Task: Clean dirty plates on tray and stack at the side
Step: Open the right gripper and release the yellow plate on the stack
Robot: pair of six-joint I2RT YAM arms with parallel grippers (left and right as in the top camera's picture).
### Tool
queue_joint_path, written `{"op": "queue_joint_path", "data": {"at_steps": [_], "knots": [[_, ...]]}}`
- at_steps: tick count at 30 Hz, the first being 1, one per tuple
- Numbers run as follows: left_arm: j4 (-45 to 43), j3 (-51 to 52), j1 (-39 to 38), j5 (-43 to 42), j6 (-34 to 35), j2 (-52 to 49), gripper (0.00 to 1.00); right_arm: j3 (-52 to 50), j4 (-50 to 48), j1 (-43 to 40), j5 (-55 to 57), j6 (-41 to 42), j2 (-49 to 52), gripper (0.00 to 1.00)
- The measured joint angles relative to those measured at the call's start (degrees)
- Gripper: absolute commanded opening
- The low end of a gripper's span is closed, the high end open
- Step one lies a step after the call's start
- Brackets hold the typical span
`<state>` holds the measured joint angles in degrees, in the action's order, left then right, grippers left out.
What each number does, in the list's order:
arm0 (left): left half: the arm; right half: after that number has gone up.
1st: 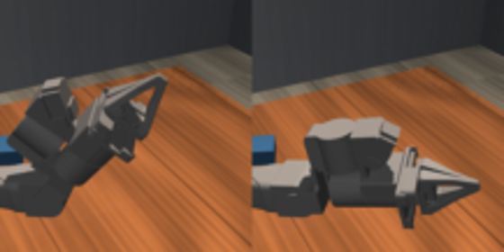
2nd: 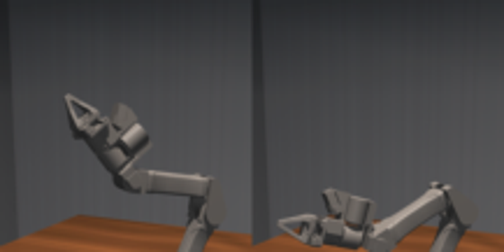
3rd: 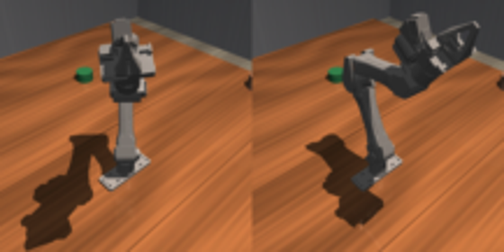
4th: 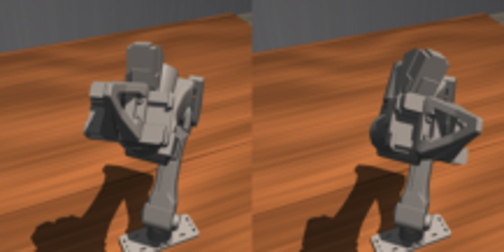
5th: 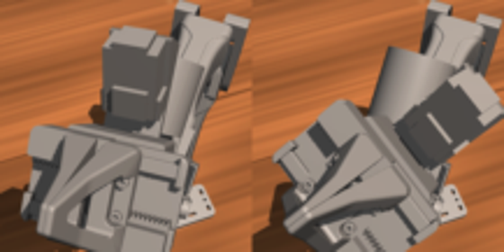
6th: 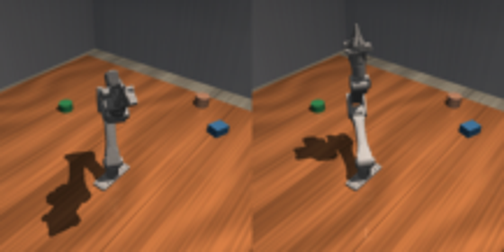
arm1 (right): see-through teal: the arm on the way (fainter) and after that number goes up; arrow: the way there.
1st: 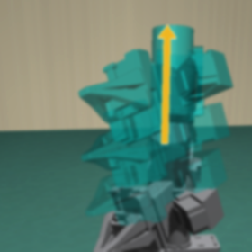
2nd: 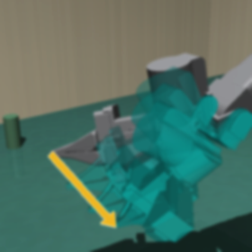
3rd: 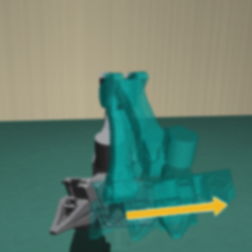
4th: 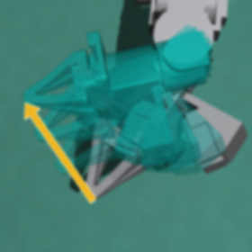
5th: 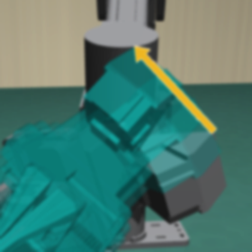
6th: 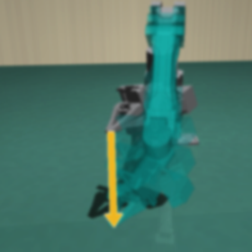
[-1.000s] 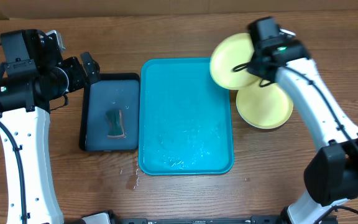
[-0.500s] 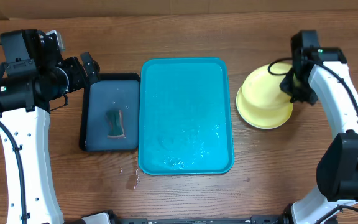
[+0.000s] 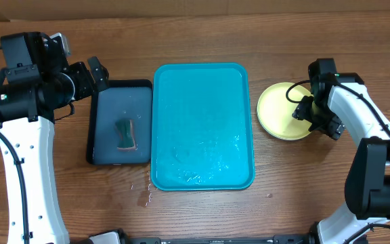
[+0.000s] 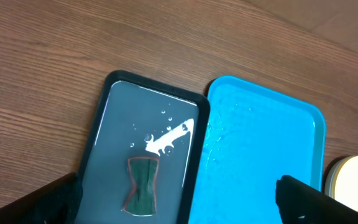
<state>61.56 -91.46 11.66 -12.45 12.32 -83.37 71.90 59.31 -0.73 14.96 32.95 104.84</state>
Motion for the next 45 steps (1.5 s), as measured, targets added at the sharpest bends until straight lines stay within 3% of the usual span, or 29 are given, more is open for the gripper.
{"op": "queue_joint_path", "data": {"at_steps": [7,13,15,28,36,45], "knots": [[0.0,0.0,0.0,0.0,0.0,0.0,1.00,-2.8,-2.2,0.0,-0.9,0.0,0.0,0.97],[0.0,0.0,0.0,0.0,0.0,0.0,1.00,-3.9,-3.1,0.0,-6.0,-2.2,0.0,0.81],[0.0,0.0,0.0,0.0,0.0,0.0,1.00,-3.9,-4.0,0.0,-8.9,-3.8,0.0,0.80],[0.0,0.0,0.0,0.0,0.0,0.0,1.00,-3.9,-6.8,-0.1,-16.5,-6.3,0.0,0.89],[0.0,0.0,0.0,0.0,0.0,0.0,1.00,-3.9,-10.4,-0.9,-18.6,-8.5,0.0,0.81],[0.0,0.0,0.0,0.0,0.0,0.0,1.00,-3.6,-8.9,-1.1,-25.3,-13.8,0.0,0.81]]}}
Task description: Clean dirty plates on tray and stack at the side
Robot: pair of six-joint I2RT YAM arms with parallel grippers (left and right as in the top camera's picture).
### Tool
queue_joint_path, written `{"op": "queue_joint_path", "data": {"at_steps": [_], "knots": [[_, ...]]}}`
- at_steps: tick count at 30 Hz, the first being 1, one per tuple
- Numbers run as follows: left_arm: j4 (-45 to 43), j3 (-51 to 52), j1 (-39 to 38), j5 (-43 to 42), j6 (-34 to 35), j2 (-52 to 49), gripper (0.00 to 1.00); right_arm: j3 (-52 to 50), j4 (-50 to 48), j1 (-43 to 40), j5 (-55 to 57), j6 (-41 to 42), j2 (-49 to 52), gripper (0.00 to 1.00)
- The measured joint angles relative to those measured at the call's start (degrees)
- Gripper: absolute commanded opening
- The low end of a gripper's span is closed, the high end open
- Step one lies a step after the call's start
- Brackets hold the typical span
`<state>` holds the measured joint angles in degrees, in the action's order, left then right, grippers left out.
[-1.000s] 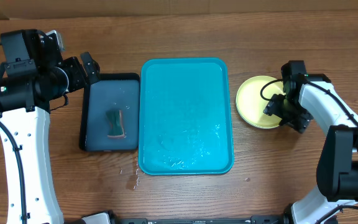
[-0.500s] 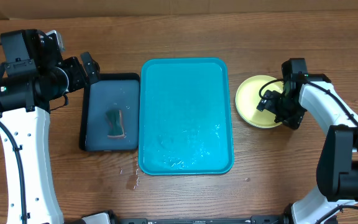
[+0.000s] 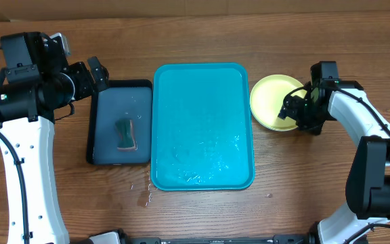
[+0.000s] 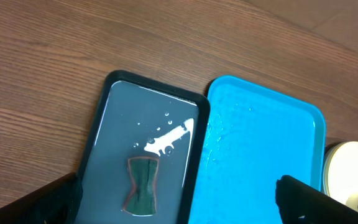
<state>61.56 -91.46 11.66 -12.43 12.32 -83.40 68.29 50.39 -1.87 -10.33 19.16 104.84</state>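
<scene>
An empty, wet blue tray (image 3: 202, 122) lies at the middle of the table. A yellow plate (image 3: 269, 102) sits just off its right edge. My right gripper (image 3: 295, 108) is shut on the plate's right rim. In the left wrist view the plate (image 4: 347, 174) shows at the right edge, beside the blue tray (image 4: 260, 155). My left gripper (image 3: 95, 76) hangs above the far left corner of a black tray (image 3: 107, 135). In its own view the left gripper (image 4: 179, 211) is wide open and holds nothing.
The black tray (image 4: 114, 124) holds shallow water and a green sponge (image 4: 143, 185), which lies at its near half in the overhead view (image 3: 125, 132). Water drops (image 3: 144, 196) lie on the wood by the blue tray's near left corner.
My right gripper has moved left toward the blue tray, and the yellow plate has shifted left with it. The left arm, sponge and both trays are where they were.
</scene>
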Motion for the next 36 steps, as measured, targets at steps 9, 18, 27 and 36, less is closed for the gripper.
{"op": "queue_joint_path", "data": {"at_steps": [9,18,27,36], "knots": [[0.0,0.0,0.0,0.0,0.0,0.0,1.00,9.5,7.0,-0.2,-0.4,-5.7,-0.1,1.00],[0.0,0.0,0.0,0.0,0.0,0.0,1.00,10.4,-0.6,-0.2,-5.9,-11.5,-0.4,1.00],[0.0,0.0,0.0,0.0,0.0,0.0,1.00,10.4,-0.8,-0.2,-8.9,-19.2,-0.4,1.00],[0.0,0.0,0.0,0.0,0.0,0.0,1.00,10.4,-0.8,-0.2,-9.0,-20.5,-0.4,1.00]]}}
